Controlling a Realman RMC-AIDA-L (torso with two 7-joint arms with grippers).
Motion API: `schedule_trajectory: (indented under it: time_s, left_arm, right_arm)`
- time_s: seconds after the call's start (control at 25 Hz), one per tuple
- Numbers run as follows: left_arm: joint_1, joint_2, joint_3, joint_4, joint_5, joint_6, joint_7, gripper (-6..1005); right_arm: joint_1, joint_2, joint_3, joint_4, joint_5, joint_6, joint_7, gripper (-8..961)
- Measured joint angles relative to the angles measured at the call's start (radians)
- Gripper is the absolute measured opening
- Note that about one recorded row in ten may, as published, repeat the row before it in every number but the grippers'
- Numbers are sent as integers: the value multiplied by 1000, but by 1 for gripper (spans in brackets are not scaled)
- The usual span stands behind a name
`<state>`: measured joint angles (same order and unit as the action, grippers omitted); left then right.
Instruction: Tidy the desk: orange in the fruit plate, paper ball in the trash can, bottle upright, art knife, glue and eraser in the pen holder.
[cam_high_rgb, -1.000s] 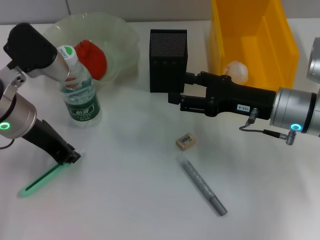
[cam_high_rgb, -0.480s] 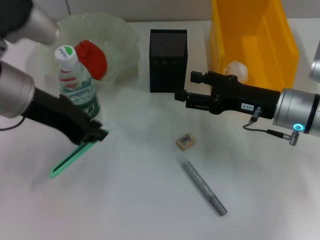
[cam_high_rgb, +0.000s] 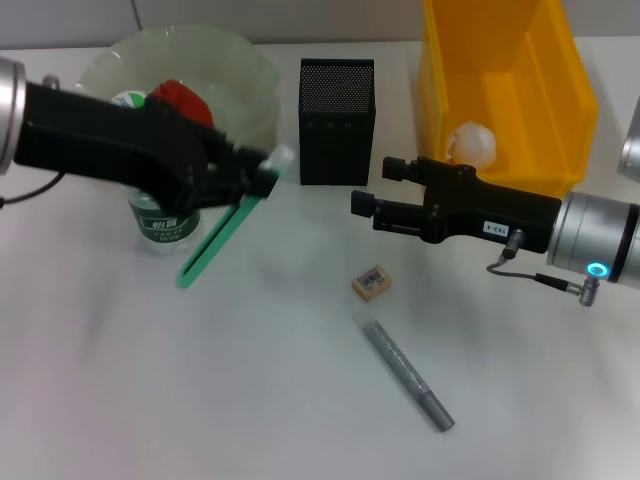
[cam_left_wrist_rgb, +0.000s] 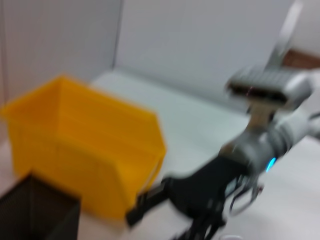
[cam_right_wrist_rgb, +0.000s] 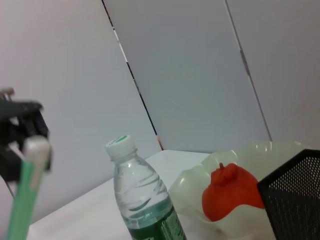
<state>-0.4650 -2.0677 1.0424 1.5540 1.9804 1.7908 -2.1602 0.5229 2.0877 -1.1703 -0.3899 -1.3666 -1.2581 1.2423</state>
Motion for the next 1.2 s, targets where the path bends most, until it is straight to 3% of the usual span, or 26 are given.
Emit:
schedule_trajectory:
  time_s: [0.28,0.4,0.6,0.8,0.96,1.2]
  left_arm:
    - [5,-3,-34,-63,-195,-46,125,189]
    - [5,-2,-38,-191,-357,-135,258,189]
    - [3,-4,-27,-292,-455,-232,391,190]
    - [-5,-6,92,-404,-558,-435,552,190]
    - [-9,-6,102,-415,-565,-456,564,190]
    - [-23,-9,208,-518,-704,-630,708,190]
  right_arm:
    - [-26,0,0,1,0,-2,-4,829]
    - [-43,0,-2,3,0,-11,-13,829]
    - [-49,0,1,25,1,-35,-19,829]
    - [-47,0,2,39,1,-51,-24,829]
    - [-45,0,1,43,1,-53,-24,829]
    - [-45,1,1,46,6,-54,-24,829]
